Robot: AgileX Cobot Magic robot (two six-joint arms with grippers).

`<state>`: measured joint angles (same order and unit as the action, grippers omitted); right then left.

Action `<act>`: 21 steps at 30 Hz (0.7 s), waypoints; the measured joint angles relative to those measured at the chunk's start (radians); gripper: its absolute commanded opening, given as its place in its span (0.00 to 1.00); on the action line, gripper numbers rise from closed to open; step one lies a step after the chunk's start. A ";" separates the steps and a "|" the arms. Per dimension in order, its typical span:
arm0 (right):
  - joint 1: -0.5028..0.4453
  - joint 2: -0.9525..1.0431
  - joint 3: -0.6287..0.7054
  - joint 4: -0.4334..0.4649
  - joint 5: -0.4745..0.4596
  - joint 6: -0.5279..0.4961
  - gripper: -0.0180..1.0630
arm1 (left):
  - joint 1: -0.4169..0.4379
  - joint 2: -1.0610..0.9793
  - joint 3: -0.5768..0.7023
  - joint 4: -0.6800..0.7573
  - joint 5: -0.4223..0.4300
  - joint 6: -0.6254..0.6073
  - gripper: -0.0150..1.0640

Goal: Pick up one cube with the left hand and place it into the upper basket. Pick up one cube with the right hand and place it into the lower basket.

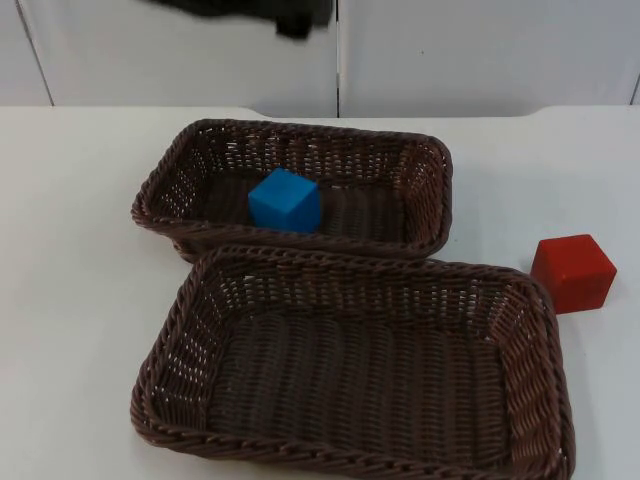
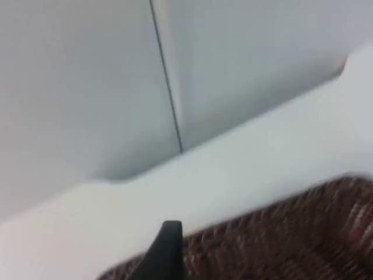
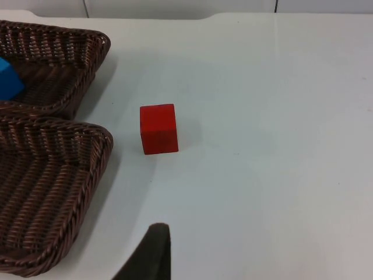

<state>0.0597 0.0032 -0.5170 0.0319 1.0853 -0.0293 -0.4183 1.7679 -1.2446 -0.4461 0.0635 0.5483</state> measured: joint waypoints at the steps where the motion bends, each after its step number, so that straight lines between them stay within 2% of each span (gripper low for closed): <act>1: 0.000 0.000 0.000 0.000 0.000 0.000 0.99 | 0.000 -0.032 0.000 -0.003 0.016 0.000 0.91; 13: 0.000 0.000 0.000 0.000 0.000 0.000 0.99 | 0.000 -0.246 0.000 -0.006 0.165 -0.005 0.91; 21: 0.000 0.000 0.000 0.000 0.000 0.000 0.99 | 0.000 -0.336 0.050 -0.006 0.185 -0.031 0.91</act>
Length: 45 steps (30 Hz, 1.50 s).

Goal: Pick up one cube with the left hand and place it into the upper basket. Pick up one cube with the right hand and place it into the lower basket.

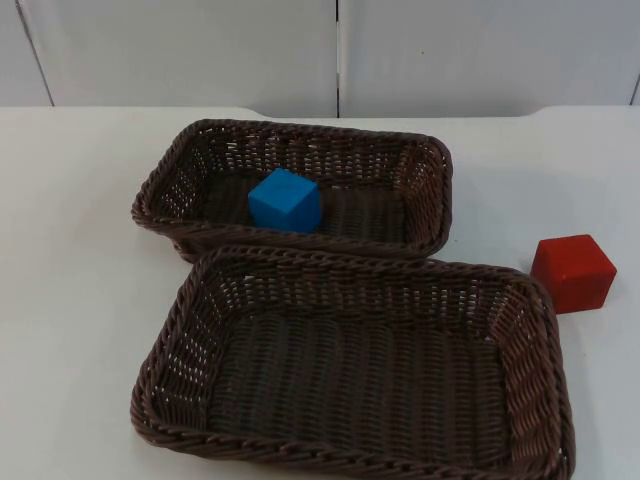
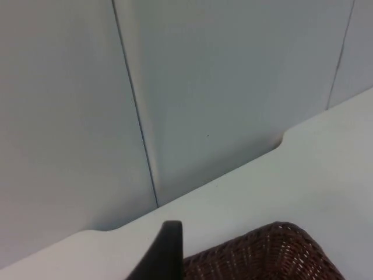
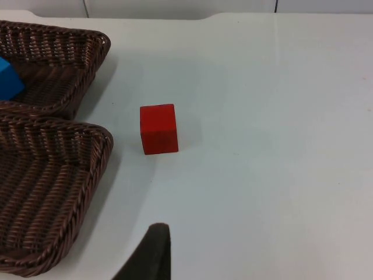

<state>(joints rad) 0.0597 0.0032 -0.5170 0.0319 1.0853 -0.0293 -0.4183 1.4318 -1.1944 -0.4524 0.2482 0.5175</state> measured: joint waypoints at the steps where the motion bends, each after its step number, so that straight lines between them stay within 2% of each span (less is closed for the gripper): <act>1: 0.000 0.000 0.000 0.000 0.000 0.000 0.99 | 0.000 -0.019 0.013 0.000 0.001 -0.004 0.91; 8: 0.000 0.000 0.000 0.000 0.000 0.000 0.99 | 0.000 -0.139 0.120 0.000 0.003 -0.041 0.91; 13: 0.000 0.000 0.000 0.000 0.000 0.000 0.99 | 0.000 -0.262 0.246 0.000 0.003 -0.068 0.91; 24: 0.000 0.000 0.000 0.000 0.000 0.000 0.99 | 0.000 -0.449 0.405 0.000 0.011 -0.092 0.91; 27: 0.000 0.000 0.000 0.000 0.000 0.000 0.99 | 0.000 -0.488 0.427 0.000 0.033 -0.092 0.91; 31: 0.000 0.000 0.000 0.000 0.000 0.000 0.99 | 0.000 -0.562 0.435 0.018 0.122 -0.092 0.91; 38: 0.000 0.000 0.000 0.000 0.000 0.000 0.99 | 0.000 -0.644 0.435 0.085 0.220 -0.121 0.91; 45: 0.000 0.000 0.000 0.000 0.000 0.000 0.99 | 0.000 -0.746 0.435 0.210 0.326 -0.265 0.91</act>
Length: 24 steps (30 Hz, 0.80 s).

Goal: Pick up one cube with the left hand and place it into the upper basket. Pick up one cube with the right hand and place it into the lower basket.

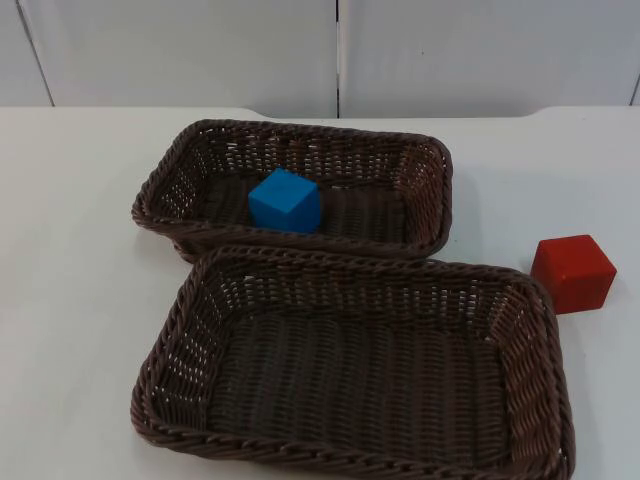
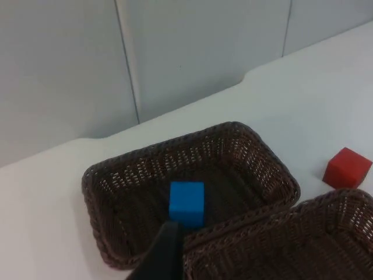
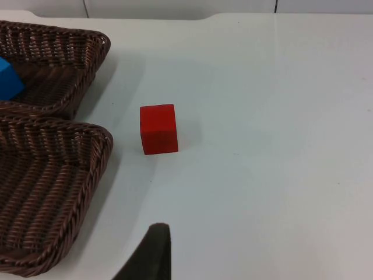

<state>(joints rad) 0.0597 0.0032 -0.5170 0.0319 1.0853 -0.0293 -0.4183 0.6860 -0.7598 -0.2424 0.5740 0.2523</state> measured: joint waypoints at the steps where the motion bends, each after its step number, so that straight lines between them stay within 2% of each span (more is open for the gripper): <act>1: 0.000 0.000 0.000 0.000 0.000 0.000 0.99 | 0.000 -0.010 0.000 0.005 0.014 -0.007 0.91; 6: 0.000 0.000 0.000 0.000 0.000 0.000 0.99 | 0.000 -0.045 0.005 0.016 0.061 -0.030 0.91; 12: 0.000 0.000 0.000 0.000 0.000 0.000 0.99 | 0.000 -0.090 0.058 0.042 0.069 -0.064 0.91; 16: 0.000 0.000 0.000 0.000 0.000 0.003 0.99 | 0.000 -0.165 0.147 0.063 0.079 -0.110 0.91; 24: 0.000 0.000 0.000 0.000 0.000 0.012 0.99 | 0.000 -0.298 0.164 0.095 0.101 -0.141 0.91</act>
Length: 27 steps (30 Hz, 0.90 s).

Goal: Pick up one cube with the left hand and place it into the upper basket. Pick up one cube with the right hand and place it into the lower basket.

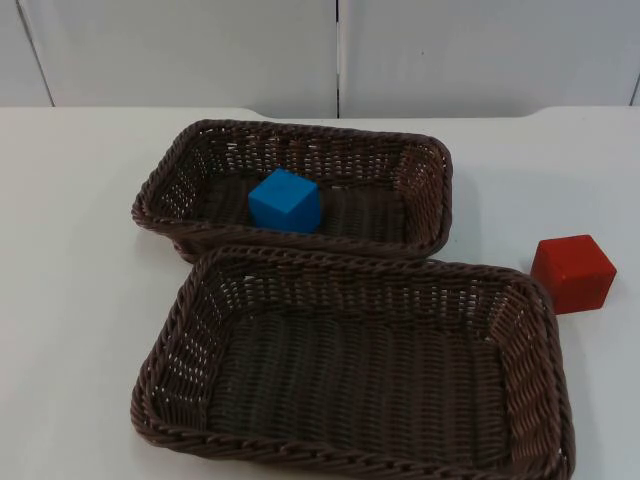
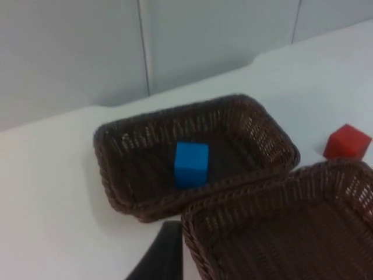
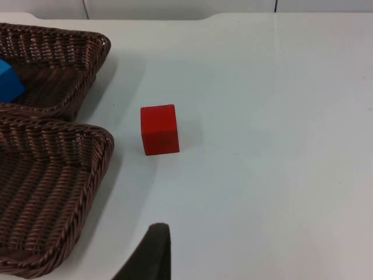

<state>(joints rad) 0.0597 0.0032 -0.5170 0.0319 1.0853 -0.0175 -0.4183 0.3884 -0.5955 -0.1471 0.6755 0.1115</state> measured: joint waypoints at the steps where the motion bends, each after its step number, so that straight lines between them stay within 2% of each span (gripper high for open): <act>1: 0.000 0.000 0.000 0.000 0.000 0.000 0.99 | 0.000 -0.018 0.000 0.015 0.005 -0.017 0.91; 12: 0.000 0.000 0.000 0.000 0.000 0.000 0.99 | 0.000 -0.075 0.000 0.092 0.131 -0.056 0.91; 23: 0.000 0.002 0.000 0.000 0.005 0.000 0.99 | 0.000 -0.075 0.000 0.127 0.156 -0.058 0.91; 27: 0.000 0.063 -0.036 0.000 0.019 0.000 0.99 | 0.000 -0.075 0.000 0.137 0.162 -0.060 0.91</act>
<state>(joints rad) 0.0597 0.0659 -0.5533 0.0319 1.1047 -0.0175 -0.4183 0.3131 -0.5955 -0.0106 0.8377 0.0517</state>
